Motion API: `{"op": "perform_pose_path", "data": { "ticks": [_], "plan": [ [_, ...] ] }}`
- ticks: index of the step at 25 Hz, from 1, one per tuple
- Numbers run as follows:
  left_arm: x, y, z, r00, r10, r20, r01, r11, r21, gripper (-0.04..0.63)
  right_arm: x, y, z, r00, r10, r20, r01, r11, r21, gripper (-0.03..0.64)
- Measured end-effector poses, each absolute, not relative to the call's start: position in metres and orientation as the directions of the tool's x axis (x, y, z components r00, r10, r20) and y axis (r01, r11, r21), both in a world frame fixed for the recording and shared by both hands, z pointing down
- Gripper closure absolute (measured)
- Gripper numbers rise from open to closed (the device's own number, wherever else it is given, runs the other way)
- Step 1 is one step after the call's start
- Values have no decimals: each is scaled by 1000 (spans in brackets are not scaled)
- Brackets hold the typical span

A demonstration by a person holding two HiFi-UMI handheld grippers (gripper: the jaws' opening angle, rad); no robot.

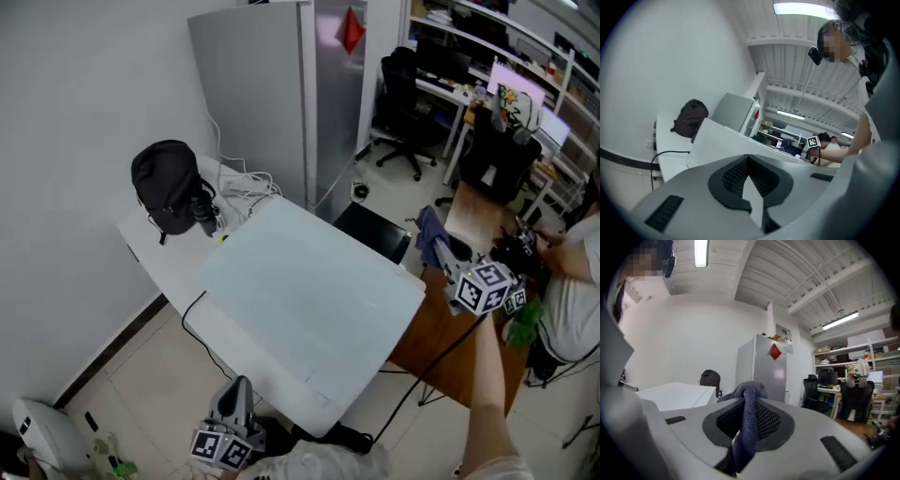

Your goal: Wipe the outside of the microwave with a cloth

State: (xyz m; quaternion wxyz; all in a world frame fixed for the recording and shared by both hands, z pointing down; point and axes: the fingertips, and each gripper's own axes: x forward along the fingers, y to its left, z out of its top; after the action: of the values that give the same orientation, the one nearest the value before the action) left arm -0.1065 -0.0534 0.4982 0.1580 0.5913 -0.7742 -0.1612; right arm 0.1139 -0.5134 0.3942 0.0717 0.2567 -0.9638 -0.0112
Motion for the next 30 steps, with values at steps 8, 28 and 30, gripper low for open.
{"op": "perform_pose_path", "data": {
  "ticks": [8,28,30],
  "plan": [
    [-94,-46,500,-401,-910,103,-819,407,405,609,-61,-559,423,-960,-228,161,-223,973,54,546],
    [-106,-81,501,-447,-880,160,-811,474,343,609,-224,-483,492,-911,289,294,300,954,-8,546],
    [-107,-85,498,-446,-882,153,-812,470,344,609,-211,-481,493,-900,324,290,320,945,-65,546]
  ]
}}
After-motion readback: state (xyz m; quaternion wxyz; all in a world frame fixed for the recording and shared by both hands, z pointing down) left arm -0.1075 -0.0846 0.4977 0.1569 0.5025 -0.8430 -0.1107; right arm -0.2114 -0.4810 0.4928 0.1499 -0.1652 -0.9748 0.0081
